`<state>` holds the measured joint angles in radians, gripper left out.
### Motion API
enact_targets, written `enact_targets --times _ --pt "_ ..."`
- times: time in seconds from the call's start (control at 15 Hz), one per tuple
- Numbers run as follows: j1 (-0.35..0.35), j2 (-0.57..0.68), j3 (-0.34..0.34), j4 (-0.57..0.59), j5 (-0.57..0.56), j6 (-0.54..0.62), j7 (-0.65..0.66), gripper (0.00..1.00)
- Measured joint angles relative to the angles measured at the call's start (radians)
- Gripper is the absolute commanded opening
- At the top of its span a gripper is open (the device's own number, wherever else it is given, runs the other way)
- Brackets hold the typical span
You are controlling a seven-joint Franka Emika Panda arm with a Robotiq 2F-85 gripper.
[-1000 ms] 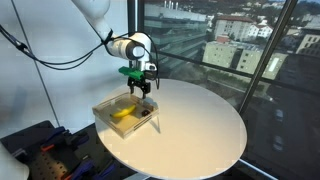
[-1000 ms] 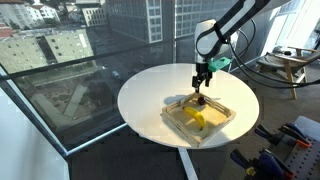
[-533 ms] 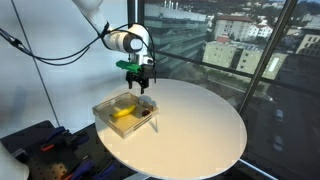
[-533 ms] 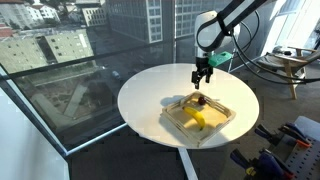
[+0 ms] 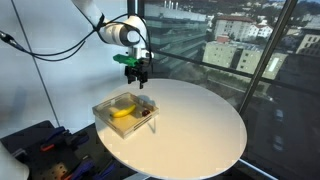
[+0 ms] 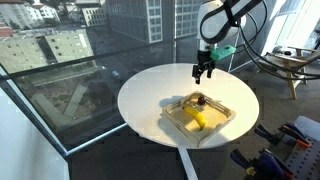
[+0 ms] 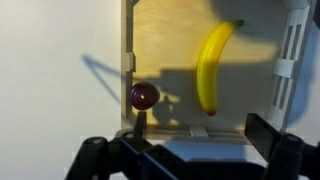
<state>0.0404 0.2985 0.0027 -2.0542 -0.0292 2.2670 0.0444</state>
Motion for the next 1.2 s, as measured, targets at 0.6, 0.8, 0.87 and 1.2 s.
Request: enact_targets --times 0.6,0.8,0.87,1.2 --pt "0.0 -0.074 0.0 -0.025 0.0 -0.015 0.035 1.0" --pt "0.0 -0.097 0.0 -0.031 0.0 -0.024 0.043 1.0" --pt "0.0 -0.104 0.0 -0.033 0.0 -0.026 0.046 1.0" --pt "0.0 -0.141 0.0 -0.041 0.0 -0.035 0.05 1.0"
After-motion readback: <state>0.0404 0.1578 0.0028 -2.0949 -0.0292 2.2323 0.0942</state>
